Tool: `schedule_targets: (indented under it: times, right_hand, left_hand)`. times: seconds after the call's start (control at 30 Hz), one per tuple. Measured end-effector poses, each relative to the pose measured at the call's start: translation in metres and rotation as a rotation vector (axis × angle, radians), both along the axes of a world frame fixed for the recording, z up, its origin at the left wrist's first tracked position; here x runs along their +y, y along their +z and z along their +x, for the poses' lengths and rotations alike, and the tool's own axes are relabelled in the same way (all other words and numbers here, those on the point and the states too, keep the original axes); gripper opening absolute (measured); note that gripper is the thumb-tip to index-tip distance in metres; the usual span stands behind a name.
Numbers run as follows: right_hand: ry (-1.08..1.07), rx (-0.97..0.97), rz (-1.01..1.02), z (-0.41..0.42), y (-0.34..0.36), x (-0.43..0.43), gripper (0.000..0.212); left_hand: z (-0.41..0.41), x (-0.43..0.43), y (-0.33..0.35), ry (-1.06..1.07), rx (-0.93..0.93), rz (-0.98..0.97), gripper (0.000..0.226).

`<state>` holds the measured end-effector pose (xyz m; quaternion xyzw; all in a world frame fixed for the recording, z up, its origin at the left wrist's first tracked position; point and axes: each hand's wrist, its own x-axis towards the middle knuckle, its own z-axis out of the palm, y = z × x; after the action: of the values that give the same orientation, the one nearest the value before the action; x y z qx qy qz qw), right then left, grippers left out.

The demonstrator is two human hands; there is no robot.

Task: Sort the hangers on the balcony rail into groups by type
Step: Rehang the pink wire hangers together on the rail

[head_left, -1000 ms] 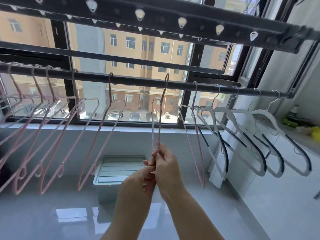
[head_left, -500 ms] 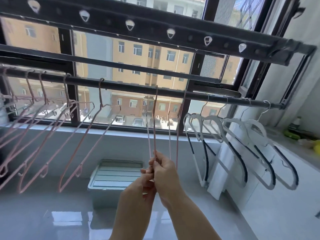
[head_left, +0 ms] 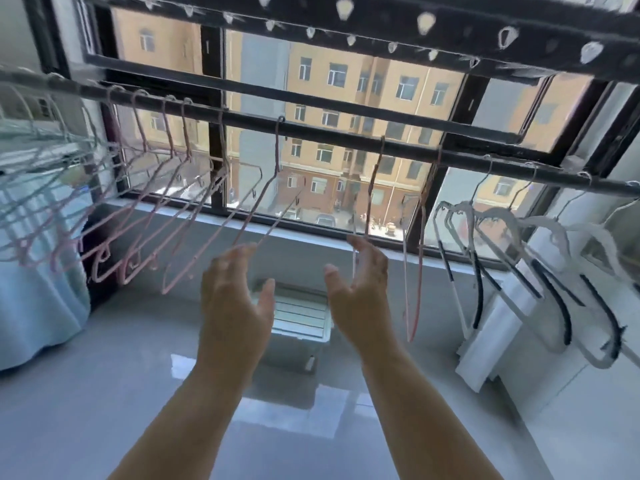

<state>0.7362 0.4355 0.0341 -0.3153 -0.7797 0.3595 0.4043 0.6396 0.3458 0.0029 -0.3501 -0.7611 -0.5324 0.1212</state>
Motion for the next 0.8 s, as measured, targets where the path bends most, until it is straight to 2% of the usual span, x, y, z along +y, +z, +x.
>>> schedule_targets:
  times: [0.2, 0.37, 0.47, 0.57, 0.73, 0.8]
  right_hand:
    - [0.246, -0.123, -0.225, -0.073, -0.011, -0.025, 0.047]
    - [0.224, -0.077, -0.455, -0.128, -0.018, -0.038, 0.025]
    - [0.118, -0.002, -0.605, -0.147, -0.023, -0.041, 0.030]
    - [0.065, 0.051, -0.604, -0.156, -0.022, -0.045, 0.030]
    - [-0.010, 0.326, -0.576, -0.158, -0.014, -0.049, 0.025]
    - [-0.050, 0.378, -0.586, -0.152, -0.009, -0.048, 0.033]
  left_hand:
    - [-0.041, -0.023, -0.006, -0.074, -0.129, -0.216, 0.055]
    - [-0.072, -0.035, -0.019, -0.149, -0.140, -0.429, 0.052]
    - [-0.085, -0.038, -0.022, -0.215, -0.143, -0.378, 0.038]
    - [-0.094, -0.038, -0.025, -0.260, -0.118, -0.289, 0.025]
    - [-0.090, -0.032, -0.016, -0.311, -0.013, -0.175, 0.026]
    - [-0.086, -0.028, -0.012, -0.357, 0.013, -0.125, 0.025]
